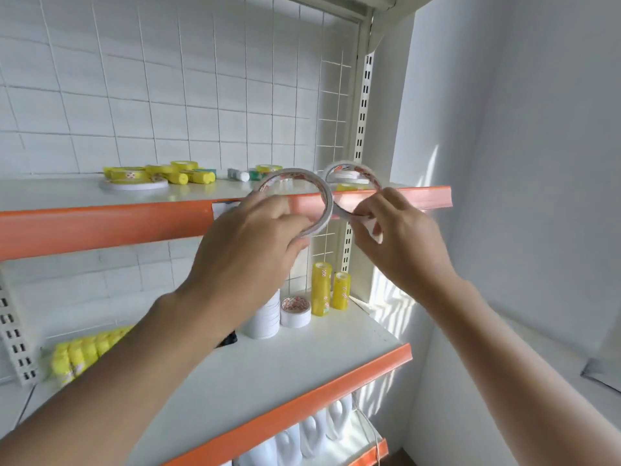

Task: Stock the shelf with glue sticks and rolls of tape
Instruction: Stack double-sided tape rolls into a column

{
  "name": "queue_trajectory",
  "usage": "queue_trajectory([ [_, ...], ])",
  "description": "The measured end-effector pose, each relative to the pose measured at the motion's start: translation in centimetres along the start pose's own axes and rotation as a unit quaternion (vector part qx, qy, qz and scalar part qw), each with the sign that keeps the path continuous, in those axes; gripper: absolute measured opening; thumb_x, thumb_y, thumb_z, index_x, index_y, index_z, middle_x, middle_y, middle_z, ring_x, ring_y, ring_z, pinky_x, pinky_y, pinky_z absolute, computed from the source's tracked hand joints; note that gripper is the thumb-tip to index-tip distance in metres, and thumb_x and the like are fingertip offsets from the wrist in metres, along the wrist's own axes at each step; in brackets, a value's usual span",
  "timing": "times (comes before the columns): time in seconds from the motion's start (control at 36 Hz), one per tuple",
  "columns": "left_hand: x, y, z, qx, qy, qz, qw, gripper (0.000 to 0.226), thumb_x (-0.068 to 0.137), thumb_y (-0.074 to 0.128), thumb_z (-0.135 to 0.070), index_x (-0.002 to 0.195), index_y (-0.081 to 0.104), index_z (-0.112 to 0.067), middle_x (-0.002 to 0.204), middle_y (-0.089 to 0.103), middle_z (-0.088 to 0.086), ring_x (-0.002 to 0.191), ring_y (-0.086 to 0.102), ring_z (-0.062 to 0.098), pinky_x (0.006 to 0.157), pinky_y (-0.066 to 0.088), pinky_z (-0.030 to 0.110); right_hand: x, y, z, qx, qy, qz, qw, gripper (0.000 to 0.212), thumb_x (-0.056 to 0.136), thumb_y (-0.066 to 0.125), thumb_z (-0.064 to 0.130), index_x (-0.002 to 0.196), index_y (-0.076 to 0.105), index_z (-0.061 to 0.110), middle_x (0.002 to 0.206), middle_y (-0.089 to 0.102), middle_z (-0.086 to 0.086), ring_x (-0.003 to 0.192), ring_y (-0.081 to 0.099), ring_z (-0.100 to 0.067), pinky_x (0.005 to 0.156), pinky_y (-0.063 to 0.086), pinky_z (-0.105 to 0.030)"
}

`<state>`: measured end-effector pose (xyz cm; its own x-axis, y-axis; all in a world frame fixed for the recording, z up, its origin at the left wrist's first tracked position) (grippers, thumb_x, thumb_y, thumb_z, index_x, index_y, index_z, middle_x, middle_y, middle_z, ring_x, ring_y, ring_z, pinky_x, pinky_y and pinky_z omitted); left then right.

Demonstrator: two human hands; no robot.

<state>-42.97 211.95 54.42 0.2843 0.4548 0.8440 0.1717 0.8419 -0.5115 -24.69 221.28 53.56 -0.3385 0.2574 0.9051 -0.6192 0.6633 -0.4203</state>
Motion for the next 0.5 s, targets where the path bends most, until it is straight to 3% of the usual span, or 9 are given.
queue_trajectory([
  [0.11,-4.6,0.6,-0.7,-0.001,0.006,-0.012,1.000,0.027,0.087,0.048,-0.030,0.077,0.068,-0.015,0.070,0.054,0.001,0.072,0.050,0.025,0.058,0.040,0.033,-4.3,-0.4,2.2,-0.007,0.010,-0.016,1.000,0.013,0.087,0.059,0.024,0.086,0.063,0.012,0.089,0.062,0.001,0.061,0.061,-0.021,0.045,0.047,-0.034],
  [0.31,-11.0,3.1,0.0,-0.056,-0.013,-0.010,0.998,0.017,0.088,0.057,-0.022,0.085,0.071,-0.015,0.075,0.060,0.002,0.080,0.047,0.024,0.061,0.048,0.037,-9.6,1.3,4.2,-0.009,0.015,0.016,1.000,0.009,0.087,0.062,0.021,0.085,0.065,0.012,0.086,0.062,0.000,0.060,0.062,-0.020,0.046,0.047,-0.031],
  [0.5,-15.0,8.2,2.1,-0.067,-0.074,0.086,0.991,0.029,0.088,0.047,-0.030,0.081,0.071,-0.014,0.073,0.055,0.000,0.073,0.052,0.026,0.061,0.049,0.038,-13.5,6.8,3.9,0.004,0.056,0.083,0.995,0.016,0.086,0.054,0.026,0.082,0.064,0.014,0.084,0.061,0.001,0.060,0.061,-0.018,0.045,0.046,-0.029],
])
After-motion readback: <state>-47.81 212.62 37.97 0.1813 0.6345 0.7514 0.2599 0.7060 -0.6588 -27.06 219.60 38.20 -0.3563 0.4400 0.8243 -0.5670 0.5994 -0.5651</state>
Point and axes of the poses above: each hand's wrist, its own x-axis towards the middle knuckle, its own y-axis out of the palm, z = x × y, the point moved 2 cm from there along x, towards the middle knuckle
